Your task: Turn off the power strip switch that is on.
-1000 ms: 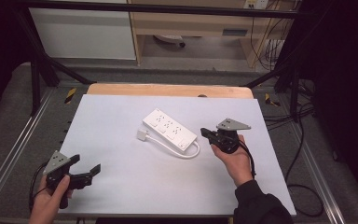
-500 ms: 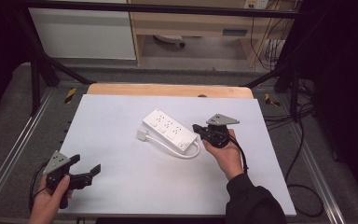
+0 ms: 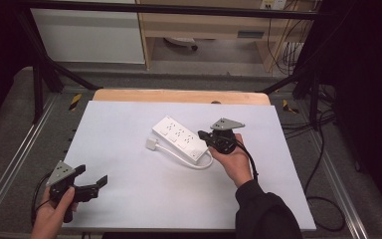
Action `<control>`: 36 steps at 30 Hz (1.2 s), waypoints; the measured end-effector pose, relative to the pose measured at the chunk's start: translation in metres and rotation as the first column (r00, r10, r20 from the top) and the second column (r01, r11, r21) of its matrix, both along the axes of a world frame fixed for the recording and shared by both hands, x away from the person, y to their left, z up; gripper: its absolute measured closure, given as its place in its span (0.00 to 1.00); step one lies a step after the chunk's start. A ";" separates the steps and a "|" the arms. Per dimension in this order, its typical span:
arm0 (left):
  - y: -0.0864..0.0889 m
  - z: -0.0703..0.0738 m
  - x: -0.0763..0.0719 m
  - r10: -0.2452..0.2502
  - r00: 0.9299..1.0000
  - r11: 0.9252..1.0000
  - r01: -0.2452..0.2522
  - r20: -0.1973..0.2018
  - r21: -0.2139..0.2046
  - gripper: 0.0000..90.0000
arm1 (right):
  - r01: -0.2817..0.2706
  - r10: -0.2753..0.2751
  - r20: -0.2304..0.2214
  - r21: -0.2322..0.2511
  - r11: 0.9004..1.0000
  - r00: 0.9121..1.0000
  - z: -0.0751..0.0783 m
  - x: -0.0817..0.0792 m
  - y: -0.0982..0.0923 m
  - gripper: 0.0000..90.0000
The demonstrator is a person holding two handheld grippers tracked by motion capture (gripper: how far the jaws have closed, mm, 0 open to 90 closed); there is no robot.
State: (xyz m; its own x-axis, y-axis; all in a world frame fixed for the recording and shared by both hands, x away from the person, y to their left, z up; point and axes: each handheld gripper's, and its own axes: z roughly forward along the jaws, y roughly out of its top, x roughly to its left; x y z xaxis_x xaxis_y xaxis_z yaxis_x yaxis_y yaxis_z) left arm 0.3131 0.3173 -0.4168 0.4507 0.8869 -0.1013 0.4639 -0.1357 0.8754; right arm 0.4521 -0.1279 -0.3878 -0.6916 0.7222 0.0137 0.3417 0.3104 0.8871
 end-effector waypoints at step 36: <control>0.000 0.000 0.000 -0.008 1.000 1.000 0.008 0.001 0.001 0.08 | -0.027 0.026 -0.060 -0.021 0.999 0.998 -0.017 0.025 0.034 1.00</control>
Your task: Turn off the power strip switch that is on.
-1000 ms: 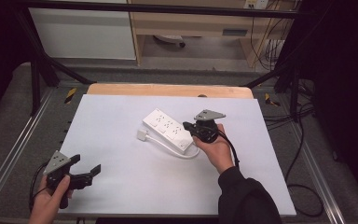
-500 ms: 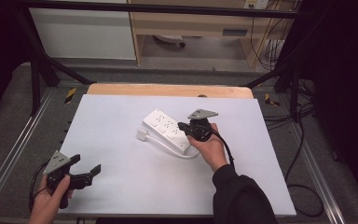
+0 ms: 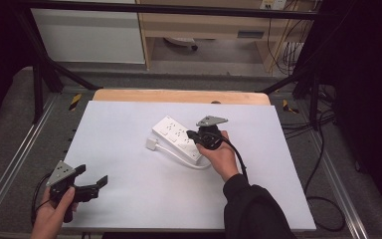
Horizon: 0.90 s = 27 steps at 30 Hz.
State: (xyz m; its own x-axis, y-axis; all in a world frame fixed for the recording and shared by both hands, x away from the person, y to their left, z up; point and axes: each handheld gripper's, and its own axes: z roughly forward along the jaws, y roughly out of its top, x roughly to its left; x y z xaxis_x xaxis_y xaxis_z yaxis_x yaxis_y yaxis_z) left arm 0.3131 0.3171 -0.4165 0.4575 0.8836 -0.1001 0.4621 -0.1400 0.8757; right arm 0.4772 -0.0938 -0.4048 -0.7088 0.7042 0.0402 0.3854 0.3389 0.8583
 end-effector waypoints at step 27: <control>0.000 0.000 0.000 -0.004 1.000 1.000 0.004 -0.004 0.002 0.08 | -0.019 0.018 -0.030 -0.015 1.000 0.999 -0.009 0.004 0.014 1.00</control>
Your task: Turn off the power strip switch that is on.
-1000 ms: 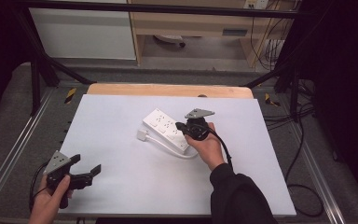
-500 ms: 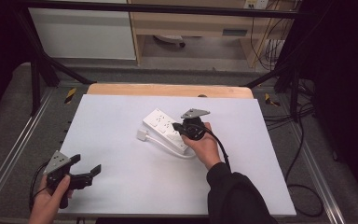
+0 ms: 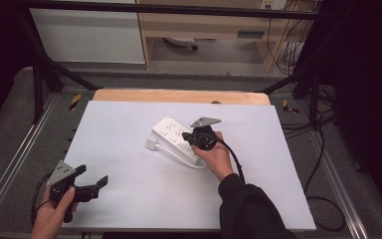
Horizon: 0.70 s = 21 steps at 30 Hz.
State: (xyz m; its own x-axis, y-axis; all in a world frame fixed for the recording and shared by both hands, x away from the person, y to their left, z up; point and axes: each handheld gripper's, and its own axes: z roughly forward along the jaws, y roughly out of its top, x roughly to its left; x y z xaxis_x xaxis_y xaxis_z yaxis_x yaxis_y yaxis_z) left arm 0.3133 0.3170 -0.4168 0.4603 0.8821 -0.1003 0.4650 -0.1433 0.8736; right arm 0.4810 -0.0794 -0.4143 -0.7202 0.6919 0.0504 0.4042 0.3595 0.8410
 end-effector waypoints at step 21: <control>-0.001 0.000 0.000 -0.005 1.000 1.000 0.005 -0.001 0.002 0.08 | -0.012 0.012 -0.020 -0.004 1.000 1.000 -0.008 0.001 0.007 1.00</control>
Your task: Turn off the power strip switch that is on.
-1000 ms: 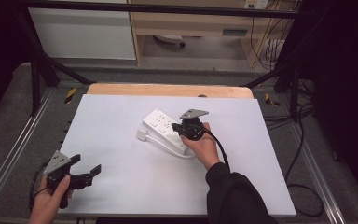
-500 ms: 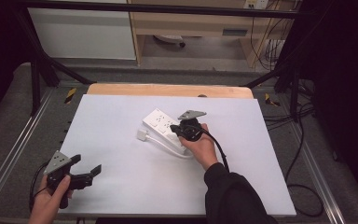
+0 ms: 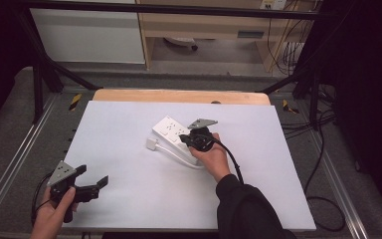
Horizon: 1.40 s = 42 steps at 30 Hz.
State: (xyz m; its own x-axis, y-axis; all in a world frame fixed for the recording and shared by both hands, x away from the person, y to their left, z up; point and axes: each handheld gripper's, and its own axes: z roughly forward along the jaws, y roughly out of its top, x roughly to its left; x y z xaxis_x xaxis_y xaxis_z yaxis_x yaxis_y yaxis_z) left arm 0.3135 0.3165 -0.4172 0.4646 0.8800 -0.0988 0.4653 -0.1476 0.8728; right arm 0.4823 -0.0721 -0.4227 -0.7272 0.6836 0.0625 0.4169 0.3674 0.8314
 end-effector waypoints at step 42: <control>0.000 0.000 0.000 -0.005 1.000 1.000 0.005 -0.001 0.002 0.08 | 0.000 -0.001 -0.024 -0.023 1.000 1.000 -0.012 0.003 0.010 1.00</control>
